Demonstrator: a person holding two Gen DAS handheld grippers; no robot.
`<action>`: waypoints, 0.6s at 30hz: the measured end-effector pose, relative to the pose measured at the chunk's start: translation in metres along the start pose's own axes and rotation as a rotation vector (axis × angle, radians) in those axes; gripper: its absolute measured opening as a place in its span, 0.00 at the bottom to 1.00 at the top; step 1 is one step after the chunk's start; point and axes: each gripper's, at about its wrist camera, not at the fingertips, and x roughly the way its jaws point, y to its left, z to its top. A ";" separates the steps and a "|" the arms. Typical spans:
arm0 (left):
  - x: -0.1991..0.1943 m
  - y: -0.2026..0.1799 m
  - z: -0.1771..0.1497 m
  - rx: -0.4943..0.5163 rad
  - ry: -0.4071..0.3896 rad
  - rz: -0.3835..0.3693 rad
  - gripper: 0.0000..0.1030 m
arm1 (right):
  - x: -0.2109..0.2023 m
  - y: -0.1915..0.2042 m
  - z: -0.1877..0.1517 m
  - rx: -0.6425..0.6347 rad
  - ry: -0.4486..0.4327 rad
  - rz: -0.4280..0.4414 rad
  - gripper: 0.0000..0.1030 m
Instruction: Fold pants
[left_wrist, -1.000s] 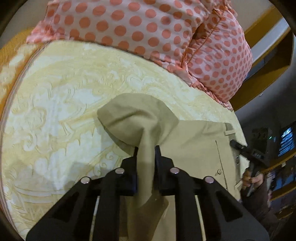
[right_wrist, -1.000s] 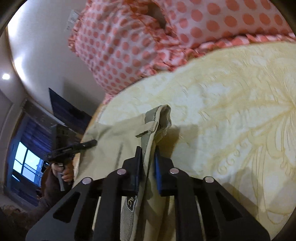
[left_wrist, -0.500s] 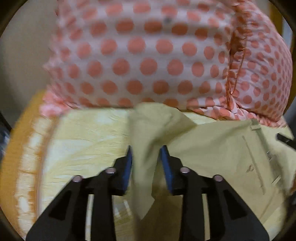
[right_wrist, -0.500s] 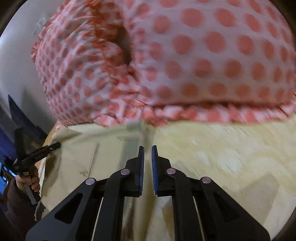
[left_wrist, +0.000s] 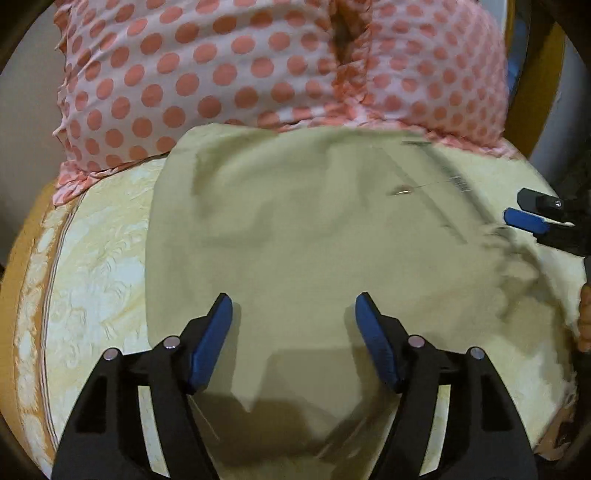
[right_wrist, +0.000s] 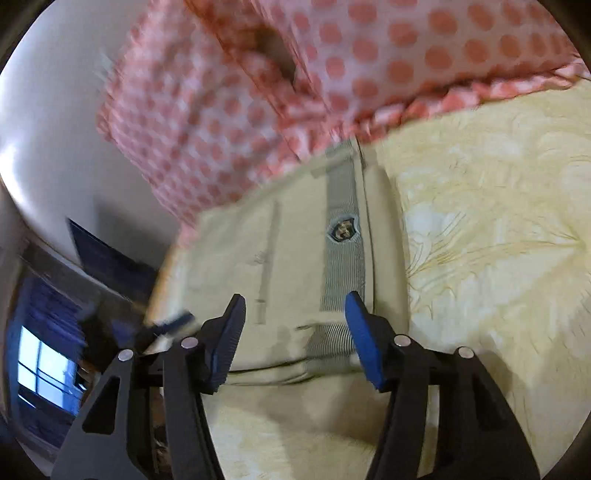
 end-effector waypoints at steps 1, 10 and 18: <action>-0.013 0.000 -0.006 0.000 -0.036 -0.020 0.74 | -0.008 -0.001 -0.004 0.007 -0.016 -0.002 0.57; -0.080 -0.036 -0.101 -0.023 -0.221 0.175 0.92 | -0.027 0.066 -0.119 -0.470 -0.037 -0.308 0.86; -0.062 -0.034 -0.141 -0.155 -0.160 0.284 0.95 | 0.007 0.078 -0.172 -0.508 -0.099 -0.603 0.99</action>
